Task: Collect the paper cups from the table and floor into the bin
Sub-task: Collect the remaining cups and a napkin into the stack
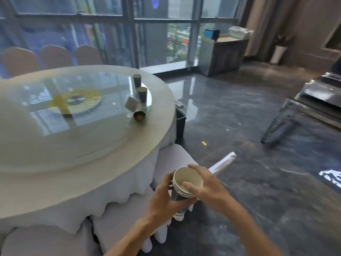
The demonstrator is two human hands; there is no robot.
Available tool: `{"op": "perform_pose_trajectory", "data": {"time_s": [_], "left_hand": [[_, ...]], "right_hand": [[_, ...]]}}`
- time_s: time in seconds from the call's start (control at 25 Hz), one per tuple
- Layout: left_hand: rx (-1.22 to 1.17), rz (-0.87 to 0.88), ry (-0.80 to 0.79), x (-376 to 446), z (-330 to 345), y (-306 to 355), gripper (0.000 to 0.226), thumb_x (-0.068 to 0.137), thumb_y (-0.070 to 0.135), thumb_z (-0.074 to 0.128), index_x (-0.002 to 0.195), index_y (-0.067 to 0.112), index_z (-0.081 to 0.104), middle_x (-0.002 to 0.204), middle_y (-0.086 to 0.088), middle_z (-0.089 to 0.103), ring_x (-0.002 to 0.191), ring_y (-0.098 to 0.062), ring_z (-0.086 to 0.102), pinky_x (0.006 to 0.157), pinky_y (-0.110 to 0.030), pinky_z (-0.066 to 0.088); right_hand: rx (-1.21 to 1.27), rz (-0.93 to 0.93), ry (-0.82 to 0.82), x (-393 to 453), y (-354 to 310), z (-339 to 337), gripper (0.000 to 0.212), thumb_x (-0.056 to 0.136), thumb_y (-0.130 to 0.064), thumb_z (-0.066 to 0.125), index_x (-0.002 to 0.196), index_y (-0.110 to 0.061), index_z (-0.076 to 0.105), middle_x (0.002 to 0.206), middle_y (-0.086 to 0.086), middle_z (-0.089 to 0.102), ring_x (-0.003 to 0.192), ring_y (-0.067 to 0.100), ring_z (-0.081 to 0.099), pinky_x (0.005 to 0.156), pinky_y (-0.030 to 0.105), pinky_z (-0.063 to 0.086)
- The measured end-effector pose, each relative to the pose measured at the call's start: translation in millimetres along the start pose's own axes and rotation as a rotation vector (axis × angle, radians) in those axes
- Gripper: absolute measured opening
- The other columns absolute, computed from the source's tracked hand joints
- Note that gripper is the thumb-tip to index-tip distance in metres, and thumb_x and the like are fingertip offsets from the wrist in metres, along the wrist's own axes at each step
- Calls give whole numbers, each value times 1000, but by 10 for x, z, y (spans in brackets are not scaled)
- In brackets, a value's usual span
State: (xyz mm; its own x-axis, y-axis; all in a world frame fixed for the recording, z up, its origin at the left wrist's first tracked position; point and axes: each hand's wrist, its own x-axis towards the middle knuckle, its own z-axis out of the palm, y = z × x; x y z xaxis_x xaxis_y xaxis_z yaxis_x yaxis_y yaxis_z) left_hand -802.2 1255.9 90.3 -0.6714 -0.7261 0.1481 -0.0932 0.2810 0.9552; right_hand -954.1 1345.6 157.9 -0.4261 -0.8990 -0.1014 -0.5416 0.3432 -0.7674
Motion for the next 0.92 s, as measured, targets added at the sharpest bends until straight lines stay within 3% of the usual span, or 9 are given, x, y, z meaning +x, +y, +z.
{"op": "perform_pose_trajectory", "data": {"time_s": [0.2,0.36,0.44,0.56,0.68,0.8,0.92], "left_hand": [[27,-59,161,719,345,-116,93,63,40,98,142,41,49,125,17,71,112,-10,70,97,-36,58],[43,-78,265,1485,762,-312,90,63,35,97,140,34,50,121,21,70,109,-7,70,89,-20,55],[49,-96,296,1811,969,-339,90,62,37,99,139,31,51,121,21,69,109,-7,70,90,-26,57],[65,-125,326,2378,1277,-338,90,63,39,99,139,32,51,123,21,68,112,-7,68,92,-31,59],[107,-166,359,2784,1531,-366,89,68,34,98,142,26,49,126,18,66,116,-8,66,92,-17,54],[131,-225,432,3127,1833,-414,91,69,31,96,143,36,45,129,20,65,117,-2,64,91,-11,50],[186,-289,555,3391,2190,-438,93,65,31,96,142,43,45,134,21,59,120,-1,60,94,-15,52]], "right_hand": [[-9,-125,-135,974,403,-421,61,85,-42,70,142,-33,54,133,-12,61,119,6,59,104,32,49],[-50,-199,-195,1816,808,-715,55,93,-28,70,145,-26,52,129,-7,59,116,8,58,104,32,49],[-68,-203,-196,2115,975,-867,54,94,-25,69,145,-24,52,129,-6,58,116,10,57,104,32,48],[-97,-238,-252,2681,1265,-1219,52,93,-24,70,143,-24,54,125,-6,57,110,9,57,96,23,48],[-64,-282,-320,3188,1487,-1491,43,92,-19,72,132,-27,61,117,-7,62,102,6,62,84,12,46],[21,-329,-410,3682,1759,-1691,29,94,-19,71,120,-30,67,113,-9,69,99,6,67,86,22,56],[63,-381,-521,4136,2013,-1878,25,96,-18,65,120,-23,72,110,-6,74,94,10,70,86,31,60]]}}
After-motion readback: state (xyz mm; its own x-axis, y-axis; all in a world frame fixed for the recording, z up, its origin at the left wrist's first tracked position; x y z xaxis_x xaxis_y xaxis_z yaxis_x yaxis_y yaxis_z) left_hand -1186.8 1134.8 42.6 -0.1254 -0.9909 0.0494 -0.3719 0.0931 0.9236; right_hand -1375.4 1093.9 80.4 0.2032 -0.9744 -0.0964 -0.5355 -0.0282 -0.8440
